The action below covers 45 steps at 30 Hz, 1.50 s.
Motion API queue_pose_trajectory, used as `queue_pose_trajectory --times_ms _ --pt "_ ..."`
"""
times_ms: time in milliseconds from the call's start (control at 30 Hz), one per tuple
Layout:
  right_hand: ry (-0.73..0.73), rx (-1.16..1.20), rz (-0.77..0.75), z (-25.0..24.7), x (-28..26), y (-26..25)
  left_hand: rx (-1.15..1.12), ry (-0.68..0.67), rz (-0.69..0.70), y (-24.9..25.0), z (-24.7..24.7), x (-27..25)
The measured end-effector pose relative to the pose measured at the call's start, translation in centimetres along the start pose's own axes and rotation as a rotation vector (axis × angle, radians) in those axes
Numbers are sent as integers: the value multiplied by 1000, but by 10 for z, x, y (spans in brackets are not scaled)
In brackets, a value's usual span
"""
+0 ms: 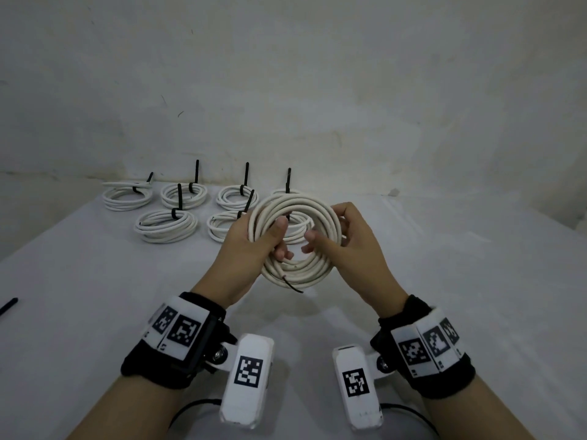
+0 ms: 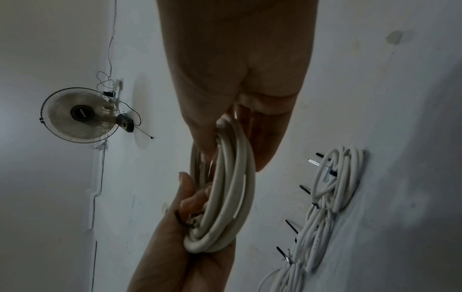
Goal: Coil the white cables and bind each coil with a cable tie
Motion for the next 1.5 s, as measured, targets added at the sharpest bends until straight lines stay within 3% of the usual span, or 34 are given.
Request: queue_pose_trajectory --times_ms 200,400,667,800,933,1167,1367,1500 --pt "-76 81 -107 4 -4 -14 40 -104 -22 -4 18 -7" --pt "21 32 -96 0 -2 -9 50 -55 -33 -6 16 -7" --pt "68 58 -119 5 4 -14 69 155 149 10 1 -5" --pt "8 218 -3 24 17 -13 -6 232 175 18 -13 -2" --pt "-46 305 159 42 26 -8 -52 291 104 11 -25 4" --pt "102 275 344 36 19 20 -57 126 -70 -9 -17 7" --pt "239 390 431 18 13 27 -259 -106 -282 -28 -4 -1" --pt "239 433 438 15 12 24 -342 -116 -295 -24 -6 -3"
Point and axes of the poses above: each hand's wrist, its own x-axis towards the middle knuckle, its own z-axis out of the palm, y = z × x, the point moved 7 cm from there along x, towards the middle knuckle, and after that the axes turned 7 degrees about -x, right-handed, at the moved point
